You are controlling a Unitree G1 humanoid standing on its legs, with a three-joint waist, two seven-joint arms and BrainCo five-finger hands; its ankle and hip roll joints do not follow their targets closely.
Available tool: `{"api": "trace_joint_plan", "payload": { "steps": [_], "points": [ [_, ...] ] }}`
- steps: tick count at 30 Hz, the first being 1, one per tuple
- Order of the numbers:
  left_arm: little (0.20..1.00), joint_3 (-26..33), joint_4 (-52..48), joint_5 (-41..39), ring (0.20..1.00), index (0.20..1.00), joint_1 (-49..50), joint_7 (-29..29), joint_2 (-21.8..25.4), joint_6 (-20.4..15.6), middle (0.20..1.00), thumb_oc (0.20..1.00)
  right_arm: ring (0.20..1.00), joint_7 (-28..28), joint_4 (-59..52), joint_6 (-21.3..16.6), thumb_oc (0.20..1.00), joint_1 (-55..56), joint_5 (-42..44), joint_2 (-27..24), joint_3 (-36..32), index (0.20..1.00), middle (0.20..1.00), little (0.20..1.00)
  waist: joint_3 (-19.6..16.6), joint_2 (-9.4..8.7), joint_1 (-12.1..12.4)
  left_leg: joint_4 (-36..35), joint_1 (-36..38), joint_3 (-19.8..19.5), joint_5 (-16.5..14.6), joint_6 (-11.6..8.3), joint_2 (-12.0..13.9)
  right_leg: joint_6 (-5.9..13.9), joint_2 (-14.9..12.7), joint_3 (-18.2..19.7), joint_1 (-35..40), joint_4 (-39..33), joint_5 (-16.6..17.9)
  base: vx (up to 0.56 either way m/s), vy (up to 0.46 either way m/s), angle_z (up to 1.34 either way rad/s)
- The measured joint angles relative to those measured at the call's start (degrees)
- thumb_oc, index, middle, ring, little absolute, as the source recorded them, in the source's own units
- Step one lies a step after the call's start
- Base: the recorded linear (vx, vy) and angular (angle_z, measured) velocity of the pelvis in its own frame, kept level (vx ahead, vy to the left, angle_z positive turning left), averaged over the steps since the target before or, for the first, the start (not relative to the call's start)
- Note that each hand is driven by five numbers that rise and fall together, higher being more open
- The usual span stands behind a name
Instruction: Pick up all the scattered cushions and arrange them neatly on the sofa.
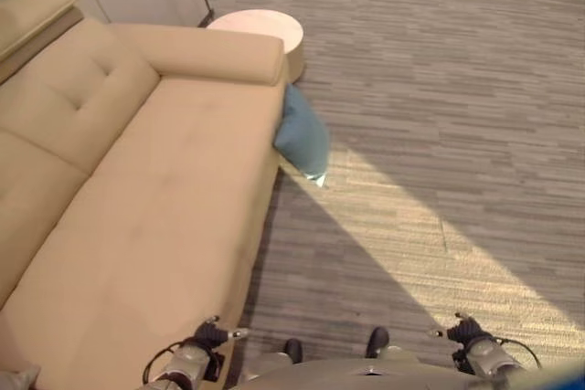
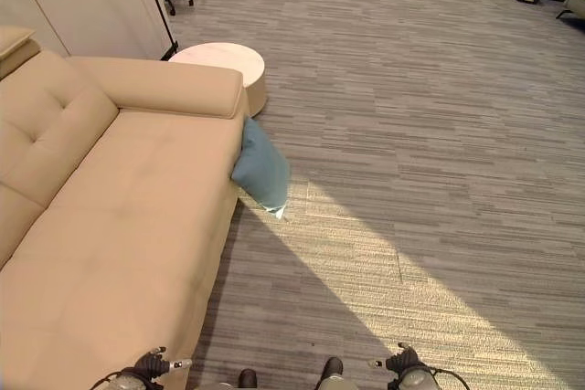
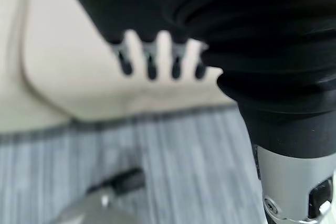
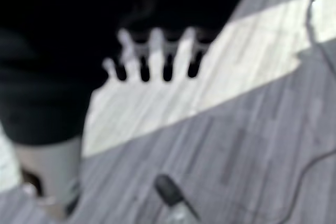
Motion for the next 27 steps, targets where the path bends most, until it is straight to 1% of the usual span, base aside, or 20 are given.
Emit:
{"api": "trace_joint_plan", "payload": {
  "steps": [2,4,5,7,9,10,11,12,13,14,16,18,19,20,21,22,23,24,25,27],
  "points": [
    [1.000,0.00,0.15,-0.25,1.000,1.000,-0.40,0.03,-0.72,-0.07,1.000,1.000,1.000,-0.52,0.31,-0.10,1.000,0.05,0.27,-0.66,-1.77,1.000,1.000,1.000,0.02,0.31,-0.43,4.94,-2.52,-0.99,-0.69,-2.66,2.60,-2.76,3.00,-0.21,0.39,-0.63,-0.90,0.10,-0.276,0.01],
    [1.000,0.01,1.84,-0.34,1.000,1.000,-3.12,0.01,-0.86,-0.32,1.000,1.000,1.000,-0.69,0.63,-0.07,1.000,-0.21,1.52,-0.29,-2.57,1.000,1.000,1.000,0.86,-1.23,-0.70,18.57,-9.98,-3.07,-1.95,-4.85,2.54,-4.64,2.68,-0.12,-0.04,0.75,-3.06,0.11,-0.274,0.31],
    [1.000,0.03,2.15,-0.42,1.000,1.000,-4.49,0.02,-0.80,-0.39,1.000,1.000,1.000,-0.83,0.73,-0.09,1.000,-0.47,1.99,0.02,-2.46,1.000,1.000,1.000,1.58,-2.52,-0.08,26.55,-14.17,-3.10,-0.02,-7.34,2.73,-5.47,2.42,-0.18,0.27,0.88,-3.61,0.11,-0.131,0.21],
    [1.000,-0.01,2.00,-0.45,1.000,1.000,-4.94,0.00,-0.77,-0.57,1.000,1.000,1.000,-1.48,0.63,-0.39,1.000,-0.72,2.32,0.08,-1.97,1.000,1.000,1.000,2.13,-3.50,0.68,33.09,-17.15,-3.12,2.77,-6.78,3.13,-7.12,2.96,-0.29,2.76,-1.09,-3.92,0.22,-0.117,0.05],
    [1.000,-0.11,1.95,-0.45,1.000,1.000,-4.64,-0.02,-0.98,-0.60,1.000,1.000,1.000,-1.73,0.89,-0.46,1.000,-0.61,2.51,-0.11,-1.42,1.000,1.000,1.000,2.43,-4.01,0.77,35.10,-18.42,-2.57,1.51,-5.86,3.88,-8.70,4.45,-0.45,5.01,-3.00,-4.96,0.33,-0.050,0.30],
    [1.000,-0.36,1.65,-0.45,1.000,1.000,-4.62,-0.02,-0.90,-0.65,1.000,1.000,1.000,-1.78,0.80,-0.45,1.000,-0.83,3.20,0.04,-1.32,1.000,1.000,1.000,2.52,-4.61,1.22,29.71,-19.16,-0.49,1.07,-5.86,2.79,-8.59,4.68,-0.43,5.67,-4.92,-4.92,0.42,0.035,0.44],
    [1.000,-0.48,1.48,-0.48,1.000,1.000,-4.34,-0.03,-1.08,-0.67,1.000,1.000,1.000,-1.94,0.86,-0.73,1.000,-1.44,3.53,-0.07,-1.22,1.000,1.000,1.000,2.59,-4.78,1.30,18.56,-19.06,0.91,1.73,-6.12,1.34,-7.81,5.55,-0.47,6.28,-7.35,-4.42,0.42,0.062,0.33],
    [1.000,-0.55,1.47,-0.48,1.000,1.000,-4.21,-0.03,-1.13,-0.66,1.000,1.000,1.000,-2.03,1.06,-0.75,1.000,-1.79,3.54,-0.05,-1.18,1.000,1.000,1.000,2.60,-4.30,1.39,12.41,-18.95,1.47,2.74,-6.33,0.75,-7.15,6.50,-0.45,6.71,-8.70,-3.99,0.31,0.057,0.23],
    [1.000,-0.60,1.48,-0.48,1.000,1.000,-4.20,-0.04,-1.13,-0.66,1.000,1.000,1.000,-2.06,1.39,-0.75,1.000,-2.12,3.54,-0.03,-1.15,1.000,1.000,1.000,2.51,-3.53,1.44,8.16,-18.79,1.70,3.74,-6.80,0.41,-6.73,7.28,-0.34,7.17,-9.65,-3.71,0.35,0.097,0.02],
    [1.000,-0.62,1.53,-0.48,1.000,1.000,-3.91,-0.03,-0.99,-0.59,1.000,1.000,1.000,-2.04,1.86,-0.76,1.000,-2.90,3.55,-0.16,-1.29,1.000,1.000,1.000,2.75,-1.35,2.34,2.43,-19.37,0.80,6.11,-6.78,0.26,-6.65,10.15,0.10,7.73,-10.63,-3.00,0.34,0.114,-0.29],
    [1.000,-0.43,1.96,-0.46,1.000,1.000,-2.96,-0.02,-0.83,-0.39,1.000,1.000,1.000,-2.03,2.03,-0.78,1.000,-2.98,3.53,-0.03,-1.25,1.000,1.000,1.000,2.72,-0.52,3.28,2.73,-18.45,-0.04,6.89,-5.71,0.51,-7.41,11.55,1.57,9.26,-10.64,-3.66,0.43,0.146,-0.52],
    [1.000,-0.46,2.44,-0.42,1.000,1.000,-2.58,-0.04,-1.00,-0.35,1.000,1.000,1.000,-2.04,2.42,-0.86,1.000,-2.98,3.50,-0.08,-1.38,1.000,1.000,1.000,2.25,-0.44,3.03,4.93,-17.22,-0.51,7.27,-5.05,-0.12,-7.77,11.56,2.78,10.66,-10.28,-5.29,0.37,0.165,-0.41],
    [1.000,-0.58,2.33,-0.29,1.000,1.000,-2.31,-0.01,-1.03,-0.39,1.000,1.000,1.000,-2.01,3.46,-0.70,1.000,-2.43,3.47,-0.27,-1.53,1.000,1.000,1.000,1.77,-0.37,3.01,5.57,-14.59,-0.79,7.86,-3.74,-0.92,-6.93,10.58,3.51,10.84,-6.43,-7.79,0.32,0.192,-0.45],
    [1.000,-0.69,1.99,-0.27,1.000,1.000,-1.65,-0.03,-1.00,-0.53,1.000,1.000,1.000,-2.00,3.38,-0.72,1.000,-1.82,3.47,-0.54,-1.54,1.000,1.000,1.000,1.18,0.30,3.01,4.36,-13.09,-0.80,7.98,-1.11,-0.82,-6.04,10.31,3.82,9.89,-3.01,-9.61,0.36,0.189,-0.36],
    [1.000,-0.63,2.04,-0.23,1.000,1.000,-1.87,-0.06,-0.75,-0.47,1.000,1.000,1.000,-1.97,3.14,-0.71,1.000,-1.23,3.44,-0.56,-1.36,1.000,1.000,1.000,0.63,0.03,2.38,3.59,-12.07,-0.76,6.31,1.24,-1.88,-4.93,9.18,3.99,8.73,0.28,-11.68,0.33,0.159,-0.33],
    [1.000,-0.69,1.34,-0.22,1.000,1.000,-2.68,-0.06,-0.85,-0.36,1.000,1.000,1.000,-1.84,2.45,-0.60,1.000,-1.32,3.41,-1.10,-1.45,1.000,1.000,1.000,1.43,1.10,1.72,1.50,-9.38,-0.02,4.71,2.52,-1.59,-2.44,6.57,3.34,1.93,17.17,-13.14,0.34,0.132,-0.22],
    [1.000,-0.83,1.02,-0.23,1.000,1.000,-2.51,-0.03,-0.62,-0.42,1.000,1.000,1.000,-1.86,1.14,-0.61,1.000,-0.72,3.42,-1.07,-1.30,1.000,1.000,1.000,1.49,1.73,0.97,0.72,-7.84,-0.05,5.34,3.55,-1.32,-1.11,4.29,2.01,-1.87,26.45,-13.12,0.34,0.099,-0.17],
    [1.000,-0.91,0.96,-0.25,1.000,1.000,-3.04,0.00,0.10,-0.43,1.000,1.000,1.000,-1.69,-0.05,-0.68,1.000,0.41,3.41,-0.74,-1.13,1.000,1.000,1.000,1.45,1.24,0.29,0.77,-6.14,-0.21,3.40,5.31,-2.20,0.15,1.46,1.91,-4.88,33.04,-14.04,0.40,0.043,-0.07],
    [1.000,-1.21,0.15,-0.30,1.000,1.000,-3.67,0.04,1.05,-0.50,1.000,1.000,1.000,-1.67,-0.27,-0.68,1.000,0.43,3.41,-0.29,-1.14,1.000,1.000,1.000,1.39,0.65,0.16,0.64,-4.50,-0.09,1.42,6.08,-3.56,1.17,-1.44,2.54,-8.65,36.99,-14.69,0.28,0.004,-0.14],
    [1.000,-1.31,-0.04,-0.38,1.000,1.000,-4.83,0.10,1.43,-0.51,1.000,1.000,1.000,-1.67,-1.20,-0.74,1.000,0.05,3.41,-0.10,-1.12,1.000,1.000,1.000,1.91,0.43,-0.30,0.63,-2.43,-0.09,0.15,5.72,-3.85,0.48,-2.76,2.44,-12.23,32.32,-14.60,0.22,-0.047,0.01]
  ]
}}
